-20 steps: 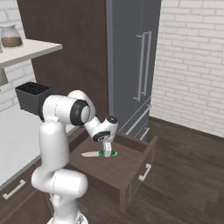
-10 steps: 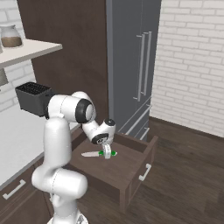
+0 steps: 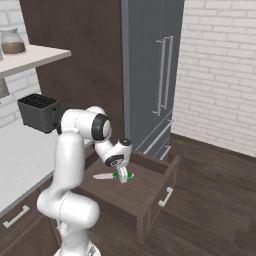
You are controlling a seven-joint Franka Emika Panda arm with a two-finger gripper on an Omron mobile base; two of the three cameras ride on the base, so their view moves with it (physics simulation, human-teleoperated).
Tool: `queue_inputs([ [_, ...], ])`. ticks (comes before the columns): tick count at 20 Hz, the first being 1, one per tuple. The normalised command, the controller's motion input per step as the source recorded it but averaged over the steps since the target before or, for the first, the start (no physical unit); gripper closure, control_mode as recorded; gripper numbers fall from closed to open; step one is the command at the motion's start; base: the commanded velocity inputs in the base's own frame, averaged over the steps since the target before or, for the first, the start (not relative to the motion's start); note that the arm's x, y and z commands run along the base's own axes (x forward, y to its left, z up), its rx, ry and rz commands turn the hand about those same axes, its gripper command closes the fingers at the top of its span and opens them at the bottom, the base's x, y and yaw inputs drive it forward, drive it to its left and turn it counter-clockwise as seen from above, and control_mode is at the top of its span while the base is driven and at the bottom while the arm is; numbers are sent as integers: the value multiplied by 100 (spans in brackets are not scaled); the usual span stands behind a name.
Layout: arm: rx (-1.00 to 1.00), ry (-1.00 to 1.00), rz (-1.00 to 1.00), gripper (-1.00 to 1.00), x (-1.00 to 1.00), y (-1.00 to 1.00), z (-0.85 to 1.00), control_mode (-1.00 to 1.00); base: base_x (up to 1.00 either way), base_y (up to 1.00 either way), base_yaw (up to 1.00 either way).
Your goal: Pick up the knife from the drawer and place it on the cutting board. Then place the meat from the plate to the cutting board.
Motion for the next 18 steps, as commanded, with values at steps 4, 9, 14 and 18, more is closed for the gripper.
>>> queue_inputs([
  [4, 0, 0, 4, -100, 15, 0, -20, -100, 0, 0, 0],
  [9, 0, 3, 6, -100, 4, 1, -26, -100, 0, 0, 0],
  [14, 0, 7, 7, -100, 0, 6, -24, -100, 0, 0, 0],
  [18, 0, 7, 6, 100, 0, 8, -23, -100, 0, 0, 0],
])
